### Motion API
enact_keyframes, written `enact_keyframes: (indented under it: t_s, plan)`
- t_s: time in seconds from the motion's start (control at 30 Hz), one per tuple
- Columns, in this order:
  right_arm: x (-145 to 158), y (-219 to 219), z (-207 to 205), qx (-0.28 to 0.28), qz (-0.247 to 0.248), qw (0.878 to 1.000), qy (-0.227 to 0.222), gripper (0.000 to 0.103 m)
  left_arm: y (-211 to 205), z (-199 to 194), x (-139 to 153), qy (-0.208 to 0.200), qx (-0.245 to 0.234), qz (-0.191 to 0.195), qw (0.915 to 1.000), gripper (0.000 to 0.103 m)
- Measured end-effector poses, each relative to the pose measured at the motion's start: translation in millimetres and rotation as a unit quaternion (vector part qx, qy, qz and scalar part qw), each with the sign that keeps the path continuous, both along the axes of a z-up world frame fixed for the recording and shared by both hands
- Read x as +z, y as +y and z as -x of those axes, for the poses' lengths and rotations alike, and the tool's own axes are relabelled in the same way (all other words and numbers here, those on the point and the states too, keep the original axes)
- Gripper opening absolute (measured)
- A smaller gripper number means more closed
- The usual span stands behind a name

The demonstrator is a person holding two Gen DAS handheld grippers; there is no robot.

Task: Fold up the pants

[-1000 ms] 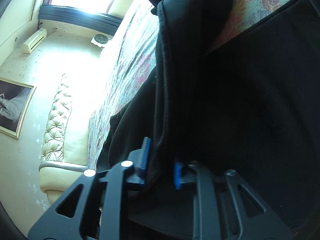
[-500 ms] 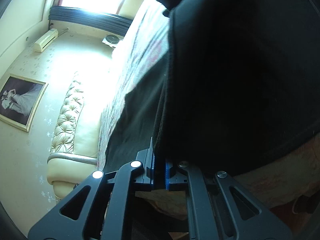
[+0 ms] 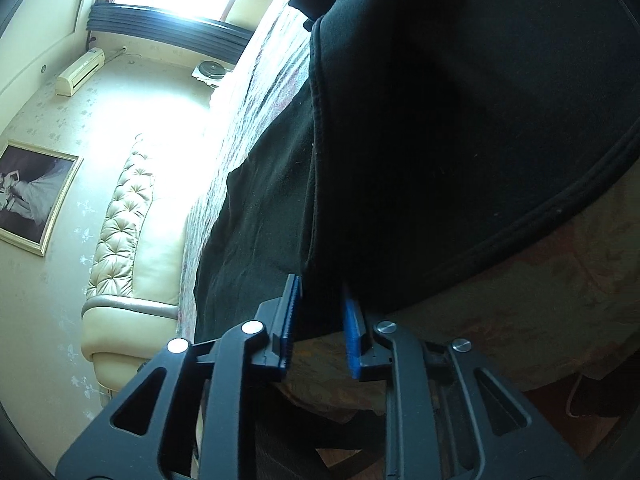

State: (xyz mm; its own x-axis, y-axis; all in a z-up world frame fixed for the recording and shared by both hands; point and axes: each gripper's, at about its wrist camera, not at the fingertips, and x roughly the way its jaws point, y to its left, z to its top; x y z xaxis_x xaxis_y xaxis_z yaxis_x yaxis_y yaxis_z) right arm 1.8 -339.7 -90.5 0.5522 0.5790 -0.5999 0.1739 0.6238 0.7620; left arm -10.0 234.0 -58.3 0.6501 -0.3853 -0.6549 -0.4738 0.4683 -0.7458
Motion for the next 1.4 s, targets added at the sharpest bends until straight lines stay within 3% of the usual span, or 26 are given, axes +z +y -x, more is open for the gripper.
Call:
enact_keyframes:
  t_s: [0.07,0.2,0.3,0.4,0.57,0.6,0.7,0.73,0.77,0.83,0.93,0.97,1.0,1.03,1.07,1.1,1.13,1.17,1.27,1.4]
  plan:
    - [23,-7,-4,-0.006,0.068,0.997,-0.024,0.062,9,15,10,0.000,0.034,-0.024,0.9991,0.046]
    - [75,-40,-29,-0.030,0.188,0.978,-0.089,0.071,5,23,46,-0.037,0.035,-0.120,0.9915,0.073]
    - [93,-106,-56,-0.100,0.198,0.971,-0.087,0.081,-21,9,66,-0.083,-0.015,-0.146,0.9856,0.077]
    - [90,-193,-75,-0.179,0.206,0.961,-0.041,0.081,-54,-13,71,-0.115,-0.076,-0.133,0.9815,0.077]
    - [61,-305,-73,-0.218,0.311,0.924,0.048,0.081,-117,-51,54,-0.112,-0.163,-0.107,0.9743,0.079]
    - [54,-315,-76,-0.212,0.323,0.921,0.054,0.081,-130,-59,48,-0.105,-0.178,-0.099,0.9734,0.079]
    - [22,-335,-84,-0.154,0.310,0.937,0.055,0.081,-166,-72,32,-0.082,-0.210,-0.069,0.9718,0.079]
    - [13,-335,-92,-0.131,0.307,0.941,0.059,0.078,-177,-77,28,-0.074,-0.219,-0.062,0.9710,0.079]
    - [8,-327,-96,-0.113,0.323,0.937,0.067,0.066,-188,-79,25,-0.069,-0.225,-0.059,0.9701,0.079]
    - [1,-319,-96,-0.090,0.371,0.922,0.062,0.057,-205,-84,24,-0.066,-0.239,-0.063,0.9666,0.079]
    - [8,-326,-87,-0.108,0.390,0.913,0.049,0.019,-225,-89,25,-0.068,-0.261,-0.076,0.9600,0.079]
    - [10,-336,-81,-0.135,0.385,0.912,0.047,0.019,-230,-90,26,-0.069,-0.265,-0.078,0.9585,0.079]
    - [9,-348,-76,-0.157,0.367,0.916,0.047,0.023,-234,-90,28,-0.071,-0.268,-0.079,0.9576,0.079]
    - [8,-356,-72,-0.174,0.342,0.922,0.048,0.035,-237,-91,28,-0.073,-0.269,-0.080,0.9572,0.079]
    - [10,-360,-67,-0.196,0.335,0.921,0.047,0.045,-240,-91,27,-0.073,-0.271,-0.080,0.9566,0.079]
    - [17,-360,-64,-0.230,0.359,0.903,0.057,0.048,-242,-92,25,-0.072,-0.274,-0.081,0.9555,0.079]
    - [27,-356,-64,-0.262,0.399,0.876,0.071,0.053,-245,-92,24,-0.071,-0.277,-0.084,0.9547,0.079]
    - [39,-345,-64,-0.273,0.421,0.863,0.059,0.059,-246,-91,22,-0.071,-0.276,-0.087,0.9545,0.079]
    - [78,-280,-88,-0.210,0.446,0.870,-0.030,0.069,-248,-87,22,-0.078,-0.279,-0.094,0.9524,0.079]
    - [105,-134,-139,-0.020,0.440,0.887,-0.136,0.083,-257,-87,21,-0.084,-0.279,-0.101,0.9511,0.080]
